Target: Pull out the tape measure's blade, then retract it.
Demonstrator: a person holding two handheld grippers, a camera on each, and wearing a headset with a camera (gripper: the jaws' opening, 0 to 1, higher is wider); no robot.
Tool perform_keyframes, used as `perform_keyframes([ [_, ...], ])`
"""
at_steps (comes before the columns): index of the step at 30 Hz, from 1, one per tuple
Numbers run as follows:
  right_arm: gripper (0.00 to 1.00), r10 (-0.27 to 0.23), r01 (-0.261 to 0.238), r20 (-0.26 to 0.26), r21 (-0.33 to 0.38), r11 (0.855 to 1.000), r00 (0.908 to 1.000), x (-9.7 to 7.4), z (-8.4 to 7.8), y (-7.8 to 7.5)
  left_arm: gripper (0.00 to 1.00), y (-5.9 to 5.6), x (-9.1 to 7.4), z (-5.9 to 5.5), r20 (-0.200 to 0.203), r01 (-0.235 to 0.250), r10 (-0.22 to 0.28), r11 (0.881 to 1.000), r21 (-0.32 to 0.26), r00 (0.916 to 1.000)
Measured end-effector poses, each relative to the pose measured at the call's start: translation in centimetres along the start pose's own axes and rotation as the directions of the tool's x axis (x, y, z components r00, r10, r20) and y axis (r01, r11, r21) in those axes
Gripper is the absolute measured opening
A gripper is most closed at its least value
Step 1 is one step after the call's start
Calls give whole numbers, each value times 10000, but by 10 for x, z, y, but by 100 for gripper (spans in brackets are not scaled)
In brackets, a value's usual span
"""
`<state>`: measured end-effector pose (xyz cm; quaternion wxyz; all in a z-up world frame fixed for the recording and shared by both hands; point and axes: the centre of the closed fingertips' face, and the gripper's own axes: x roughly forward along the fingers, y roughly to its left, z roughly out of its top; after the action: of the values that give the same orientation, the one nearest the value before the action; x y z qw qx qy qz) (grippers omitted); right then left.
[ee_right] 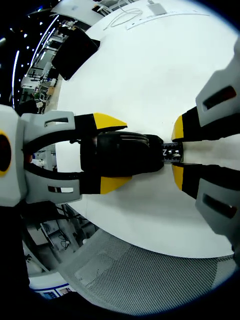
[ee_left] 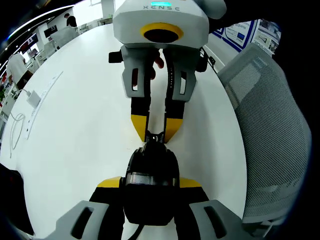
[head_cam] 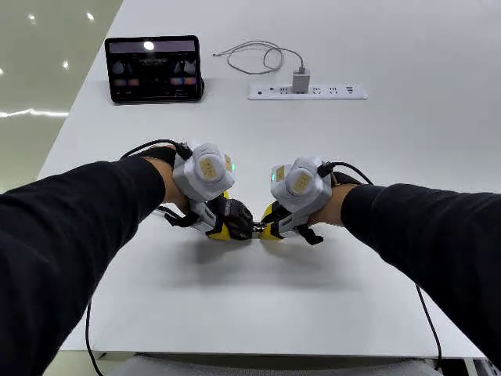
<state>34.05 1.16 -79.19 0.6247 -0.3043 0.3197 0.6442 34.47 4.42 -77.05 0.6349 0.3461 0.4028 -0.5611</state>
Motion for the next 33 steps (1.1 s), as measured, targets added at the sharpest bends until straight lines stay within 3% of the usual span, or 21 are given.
perform_keyframes([
  [5,12,-114,120,191,-316,9994,9998,7,6,-2,34,0,-1,0,17,-7,7,10000,-72,10000],
  [8,11,-62,61,151,63,10000,9999,3,0,-5,34,1,-2,-2,90,-43,45,9998,-181,9999],
  [9,11,16,-24,131,626,9980,9999,2,-2,-2,34,1,-2,-2,122,-47,49,9998,-203,9999],
  [11,10,0,-2,120,194,9998,9999,1,-4,-1,34,0,-2,-1,83,-128,130,9998,-152,9999],
  [17,10,-98,98,-14,-5,10000,10000,-3,-9,-2,34,1,-1,-2,53,-141,142,9998,-172,9999],
  [33,11,-276,274,-263,-62,9996,9993,-13,-21,-3,34,3,0,-3,114,-133,136,9995,-296,9998],
])
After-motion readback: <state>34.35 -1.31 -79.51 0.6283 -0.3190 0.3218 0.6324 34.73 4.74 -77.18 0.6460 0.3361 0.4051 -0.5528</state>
